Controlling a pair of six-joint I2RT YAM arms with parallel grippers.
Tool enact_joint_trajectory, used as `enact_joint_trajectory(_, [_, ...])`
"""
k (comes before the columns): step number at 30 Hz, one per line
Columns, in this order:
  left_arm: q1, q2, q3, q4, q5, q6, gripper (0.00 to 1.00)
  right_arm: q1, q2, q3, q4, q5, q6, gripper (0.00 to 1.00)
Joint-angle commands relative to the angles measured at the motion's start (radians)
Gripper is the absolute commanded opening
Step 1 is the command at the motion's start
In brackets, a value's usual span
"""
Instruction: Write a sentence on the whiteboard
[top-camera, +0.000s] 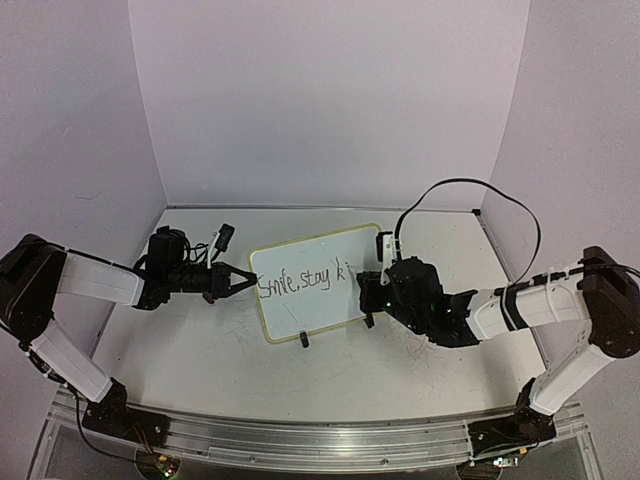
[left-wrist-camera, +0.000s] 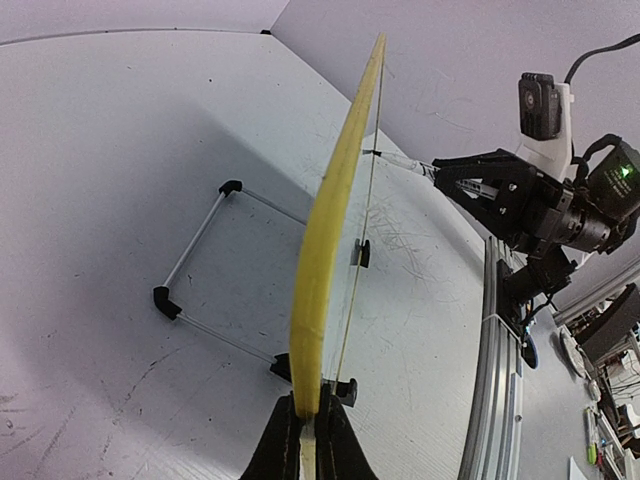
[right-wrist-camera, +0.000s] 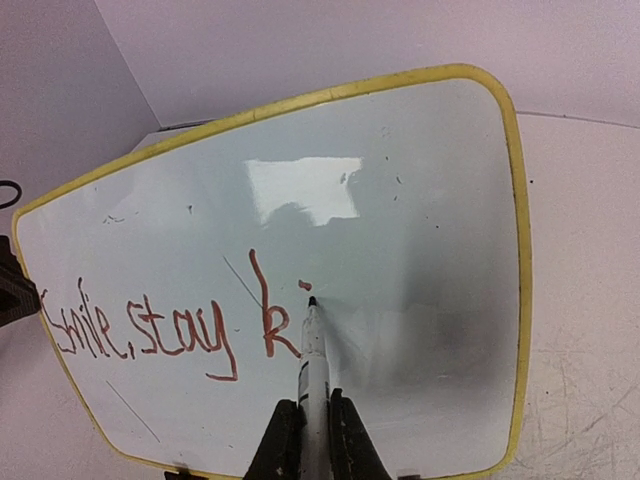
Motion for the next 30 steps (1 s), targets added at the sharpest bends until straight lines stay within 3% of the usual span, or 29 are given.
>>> enact_joint_trajectory(1, [-0.002,-0.012,0.023,-0.047,-0.007,0.010,0.00,0.003,-0.033,-0.024,0.054,-0.013,-0.011,0.00])
enact_joint_trajectory(30, [-0.003,-0.016,0.017,-0.050,-0.008,0.012,0.00,0.033,0.007,-0.014,-0.032,0.018,0.057,0.00])
